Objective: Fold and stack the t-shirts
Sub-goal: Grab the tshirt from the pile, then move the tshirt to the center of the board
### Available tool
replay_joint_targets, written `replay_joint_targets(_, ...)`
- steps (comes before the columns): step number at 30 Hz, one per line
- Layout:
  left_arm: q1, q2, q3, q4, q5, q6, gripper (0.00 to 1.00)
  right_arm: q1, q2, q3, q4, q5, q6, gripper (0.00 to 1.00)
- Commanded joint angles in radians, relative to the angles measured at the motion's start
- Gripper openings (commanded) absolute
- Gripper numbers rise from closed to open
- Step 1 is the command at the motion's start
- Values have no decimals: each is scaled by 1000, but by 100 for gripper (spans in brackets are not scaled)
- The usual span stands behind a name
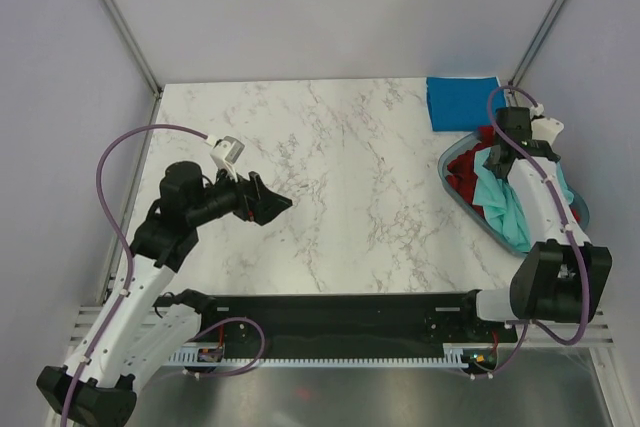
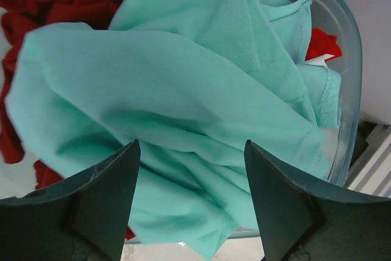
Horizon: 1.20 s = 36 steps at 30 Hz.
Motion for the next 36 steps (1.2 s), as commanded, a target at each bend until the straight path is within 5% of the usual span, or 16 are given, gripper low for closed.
replay_joint_targets(1,5,-2,5,33,-8,14,93,-41,64,-35,102,-43,-46,76)
replay_joint_targets(2,5,-5,2,34,-8,15,93,-55,79,-33,113,-48,-54,72)
replay_joint_targets(5,6,-15,2,31,-22,20,93,-56,116,48,110,-51,-101,20)
replay_joint_targets(7,9,-26,0,33,-35,21,93,-50,99,148,99,-84,-136,0)
replay_joint_targets(10,14,-35,0,30,-52,23,93,3,62,310,96,-166,-178,0)
replay_joint_targets(18,43,-48,5,30,-86,15,92,296,10,559,405,-797,-57,0)
replay_joint_targets(24,51,-91,0,27,-153,14,92,517,111,538,641,-937,107,0)
replay_joint_targets(28,54,-112,-1,20,-209,11,92,647,193,467,648,-872,120,0)
replay_joint_targets(36,57,-112,-6,8,-272,8,92,695,256,191,538,-712,88,53)
